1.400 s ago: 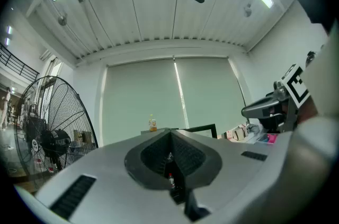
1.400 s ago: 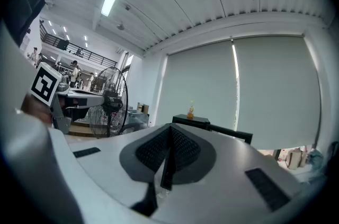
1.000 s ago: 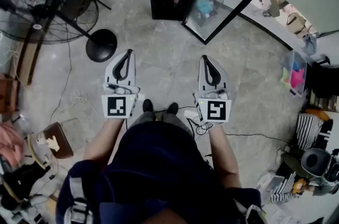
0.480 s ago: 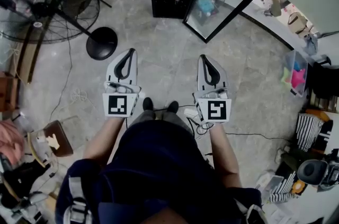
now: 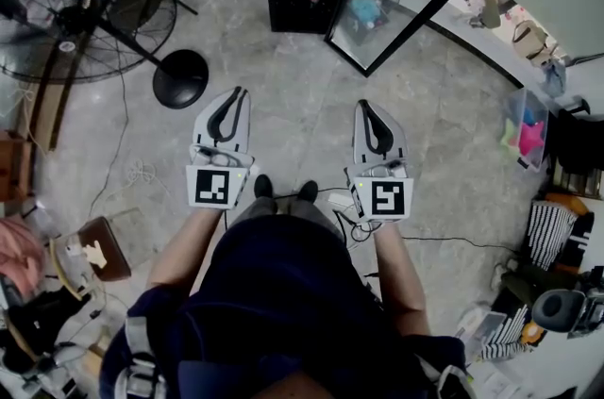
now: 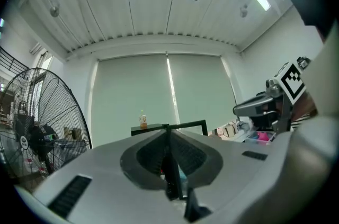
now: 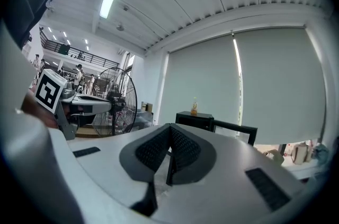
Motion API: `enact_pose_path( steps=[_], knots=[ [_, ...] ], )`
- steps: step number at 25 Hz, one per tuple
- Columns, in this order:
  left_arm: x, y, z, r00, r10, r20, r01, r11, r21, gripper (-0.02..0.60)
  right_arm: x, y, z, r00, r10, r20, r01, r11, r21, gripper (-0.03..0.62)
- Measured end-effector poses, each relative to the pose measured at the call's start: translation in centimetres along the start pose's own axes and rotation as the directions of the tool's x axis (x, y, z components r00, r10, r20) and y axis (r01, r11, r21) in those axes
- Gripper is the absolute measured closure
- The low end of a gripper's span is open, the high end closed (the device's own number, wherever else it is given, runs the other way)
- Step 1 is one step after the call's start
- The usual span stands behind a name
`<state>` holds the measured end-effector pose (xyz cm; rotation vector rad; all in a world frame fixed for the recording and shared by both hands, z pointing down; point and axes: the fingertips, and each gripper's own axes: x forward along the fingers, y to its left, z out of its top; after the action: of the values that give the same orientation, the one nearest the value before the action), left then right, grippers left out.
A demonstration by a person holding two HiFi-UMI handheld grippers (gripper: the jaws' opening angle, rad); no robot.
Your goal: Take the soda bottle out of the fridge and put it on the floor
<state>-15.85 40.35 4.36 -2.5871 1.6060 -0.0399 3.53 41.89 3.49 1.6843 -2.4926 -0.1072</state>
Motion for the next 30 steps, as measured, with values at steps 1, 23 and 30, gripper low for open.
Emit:
enact_pose_path(
  steps=[1, 23, 30],
  knots=[
    [0.2, -0.1, 0.0, 1.0, -0.004, 0.0, 0.004, 1.0, -0.001, 0.554, 0.0, -0.1, 0.0, 1.0, -0.001, -0.002, 0.001, 1.0, 0.002, 0.576],
    [4.7, -4.0, -0.1, 1.0, -0.019, -0.001, 0.02, 0.999, 0.042, 0.308, -0.7, -3.9, -0.7, 0.998, 0.052, 0.019, -0.052, 0.999, 0.009, 0.576],
    [7.2, -5.2, 0.1, 0.999, 0.034, 0.007, -0.035, 0.998, 0.049, 0.297, -1.2, -6.4, -1.7, 0.995, 0.099, 0.023, -0.099, 0.995, 0.026, 0.576]
  ],
)
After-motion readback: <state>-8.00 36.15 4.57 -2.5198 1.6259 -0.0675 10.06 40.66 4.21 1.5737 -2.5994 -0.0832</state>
